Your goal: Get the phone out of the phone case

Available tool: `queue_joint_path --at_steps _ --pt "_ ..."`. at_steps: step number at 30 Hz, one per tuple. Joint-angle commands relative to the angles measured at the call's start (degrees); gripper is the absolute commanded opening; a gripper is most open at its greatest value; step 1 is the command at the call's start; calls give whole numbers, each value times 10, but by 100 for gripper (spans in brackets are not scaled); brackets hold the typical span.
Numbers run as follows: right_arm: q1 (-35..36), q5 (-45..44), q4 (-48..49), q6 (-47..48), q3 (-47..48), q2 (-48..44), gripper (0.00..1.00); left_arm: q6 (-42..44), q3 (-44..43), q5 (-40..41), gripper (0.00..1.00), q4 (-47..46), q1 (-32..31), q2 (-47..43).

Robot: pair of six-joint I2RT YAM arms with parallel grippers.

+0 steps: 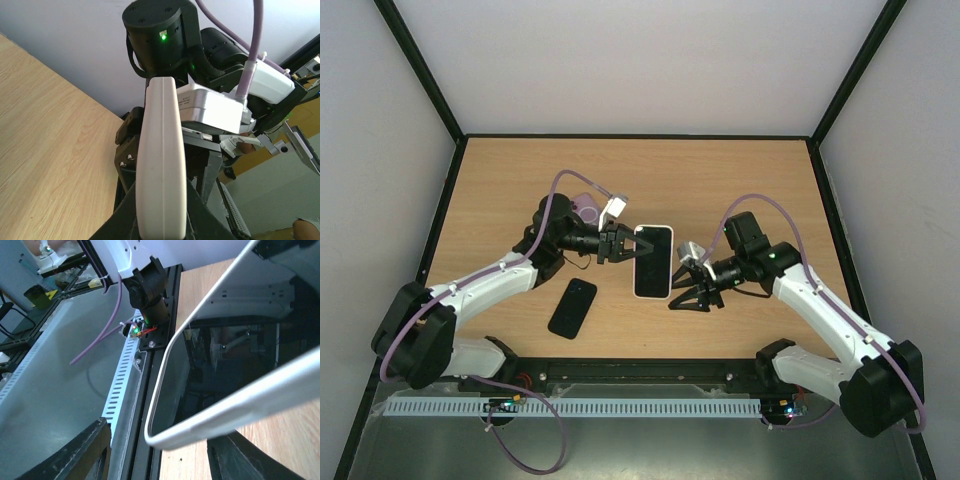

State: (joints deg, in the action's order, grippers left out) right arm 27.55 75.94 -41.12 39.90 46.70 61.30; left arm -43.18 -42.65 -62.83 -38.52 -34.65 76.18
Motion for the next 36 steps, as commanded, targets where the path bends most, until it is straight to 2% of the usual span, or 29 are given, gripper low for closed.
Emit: queue_joint_path --at_steps 1,9,12,27,36 --pt "10 31 -7 18 32 20 51 -6 -6 -19 3 -41 0 -3" --pt "11 12 53 -19 -22 -10 49 -16 -9 -28 3 -45 -1 1" --pt "11 -6 64 -15 -29 -19 47 0 -13 -21 3 -17 -1 2" --pt "12 -47 32 39 -21 12 38 2 -20 -42 3 -11 -18 12" --pt "13 -81 56 23 -24 24 32 15 -24 -53 3 4 -30 10"
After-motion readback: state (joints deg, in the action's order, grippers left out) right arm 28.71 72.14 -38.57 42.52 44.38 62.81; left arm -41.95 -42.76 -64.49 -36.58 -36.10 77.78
